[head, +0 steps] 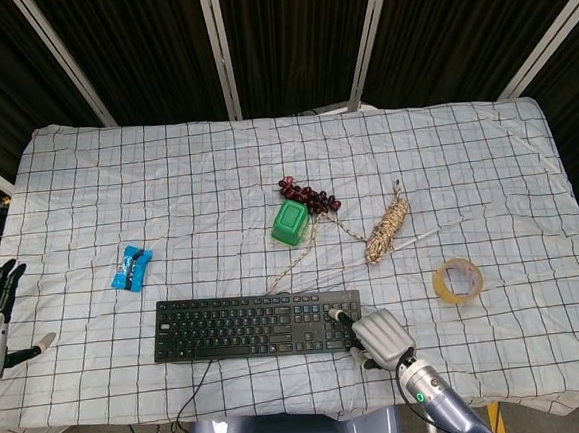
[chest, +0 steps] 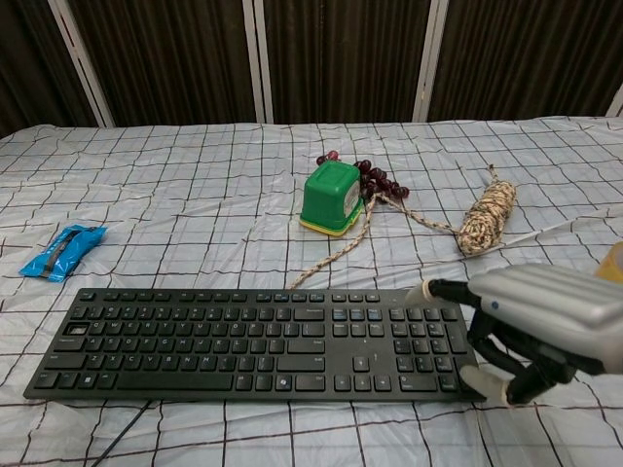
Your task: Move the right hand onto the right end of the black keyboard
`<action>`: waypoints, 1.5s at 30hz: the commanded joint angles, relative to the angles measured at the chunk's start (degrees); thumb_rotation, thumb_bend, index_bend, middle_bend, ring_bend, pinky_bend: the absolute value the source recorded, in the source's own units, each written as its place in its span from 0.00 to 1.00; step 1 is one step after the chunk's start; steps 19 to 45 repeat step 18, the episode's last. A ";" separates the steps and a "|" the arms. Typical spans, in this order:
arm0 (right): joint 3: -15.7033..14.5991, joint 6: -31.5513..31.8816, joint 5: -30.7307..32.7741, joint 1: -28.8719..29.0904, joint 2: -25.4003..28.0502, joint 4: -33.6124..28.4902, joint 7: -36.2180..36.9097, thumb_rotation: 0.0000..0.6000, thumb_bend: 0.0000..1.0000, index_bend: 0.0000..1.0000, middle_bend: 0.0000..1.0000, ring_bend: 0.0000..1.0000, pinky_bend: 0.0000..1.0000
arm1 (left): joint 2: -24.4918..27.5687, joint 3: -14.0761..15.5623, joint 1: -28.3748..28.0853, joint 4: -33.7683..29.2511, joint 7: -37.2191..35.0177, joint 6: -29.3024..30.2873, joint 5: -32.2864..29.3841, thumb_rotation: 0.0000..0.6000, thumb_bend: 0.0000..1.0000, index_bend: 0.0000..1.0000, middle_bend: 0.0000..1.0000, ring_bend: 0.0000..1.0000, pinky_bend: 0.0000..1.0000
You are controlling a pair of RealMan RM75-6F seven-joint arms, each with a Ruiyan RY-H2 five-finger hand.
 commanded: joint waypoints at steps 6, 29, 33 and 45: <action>-2.55 10.62 -14.61 -4.36 8.66 -0.58 7.81 1.00 0.33 0.09 0.35 0.29 0.47 | -0.05 0.26 0.13 -0.06 0.31 0.16 0.35 1.00 0.00 0.00 0.00 0.00 0.00; -6.22 20.80 -19.70 -11.44 16.42 6.52 16.17 1.00 0.14 0.00 0.00 0.00 0.00 | -0.18 0.96 0.32 -0.34 1.81 0.07 0.99 1.00 0.00 0.00 0.00 0.00 0.00; -6.22 20.80 -19.70 -11.44 16.42 6.52 16.17 1.00 0.14 0.00 0.00 0.00 0.00 | -0.18 0.96 0.32 -0.34 1.81 0.07 0.99 1.00 0.00 0.00 0.00 0.00 0.00; -6.22 20.80 -19.70 -11.44 16.42 6.52 16.17 1.00 0.14 0.00 0.00 0.00 0.00 | -0.18 0.96 0.32 -0.34 1.81 0.07 0.99 1.00 0.00 0.00 0.00 0.00 0.00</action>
